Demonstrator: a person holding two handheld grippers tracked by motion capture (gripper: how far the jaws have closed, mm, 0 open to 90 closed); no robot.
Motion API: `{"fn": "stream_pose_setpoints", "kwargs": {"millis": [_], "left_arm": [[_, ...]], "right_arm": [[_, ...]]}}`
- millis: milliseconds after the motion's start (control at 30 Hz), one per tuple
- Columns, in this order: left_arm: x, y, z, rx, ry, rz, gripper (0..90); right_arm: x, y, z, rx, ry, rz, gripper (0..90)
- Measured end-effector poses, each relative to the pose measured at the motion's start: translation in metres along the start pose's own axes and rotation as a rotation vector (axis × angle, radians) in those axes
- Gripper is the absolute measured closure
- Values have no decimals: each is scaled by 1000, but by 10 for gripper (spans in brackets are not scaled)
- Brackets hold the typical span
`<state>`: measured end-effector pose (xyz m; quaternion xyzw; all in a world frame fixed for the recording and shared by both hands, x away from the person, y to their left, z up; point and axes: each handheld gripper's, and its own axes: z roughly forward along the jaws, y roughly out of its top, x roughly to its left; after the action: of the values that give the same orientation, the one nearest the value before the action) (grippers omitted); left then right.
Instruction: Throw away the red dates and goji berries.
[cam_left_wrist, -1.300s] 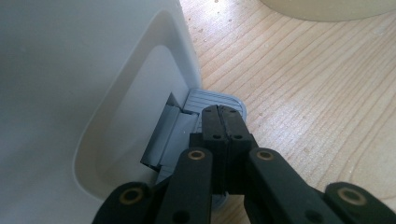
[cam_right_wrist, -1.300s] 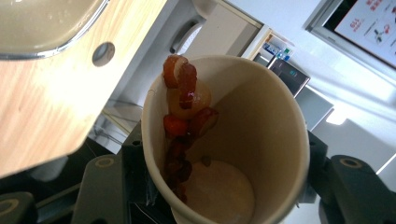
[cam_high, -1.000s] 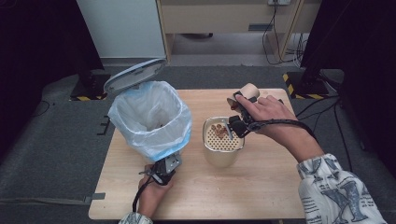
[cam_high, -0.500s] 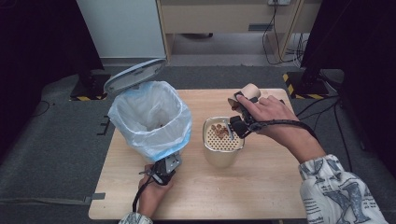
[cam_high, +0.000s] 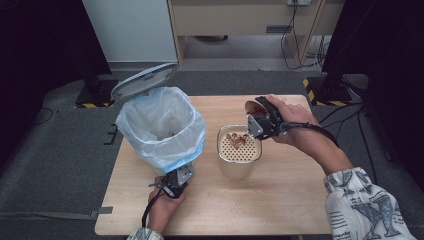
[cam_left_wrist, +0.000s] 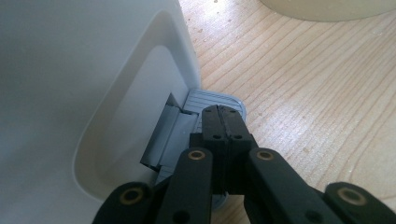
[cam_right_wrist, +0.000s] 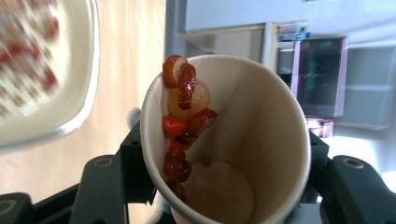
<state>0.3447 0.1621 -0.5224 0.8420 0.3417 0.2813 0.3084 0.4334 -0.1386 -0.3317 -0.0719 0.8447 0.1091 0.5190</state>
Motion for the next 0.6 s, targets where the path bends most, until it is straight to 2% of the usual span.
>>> {"fn": "stream_pose_setpoints", "kwargs": {"millis": [167, 333, 367, 500, 600], "left_arm": [[0, 0, 0, 0, 0, 1, 890], [0, 0, 0, 0, 0, 0, 890], [0, 0, 0, -1, -1, 0, 890], [0, 0, 0, 0, -1, 0, 890], [0, 0, 0, 2, -1, 2, 890]], "right_arm": [[-6, -10, 0, -68, 60, 197, 399], [-10, -24, 3, -111, 111, 353, 398], [-11, -28, 4, -120, 124, 398, 397], [-10, -39, 7, -135, 148, 505, 397], [-11, -43, 8, -143, 165, 549, 397]]}}
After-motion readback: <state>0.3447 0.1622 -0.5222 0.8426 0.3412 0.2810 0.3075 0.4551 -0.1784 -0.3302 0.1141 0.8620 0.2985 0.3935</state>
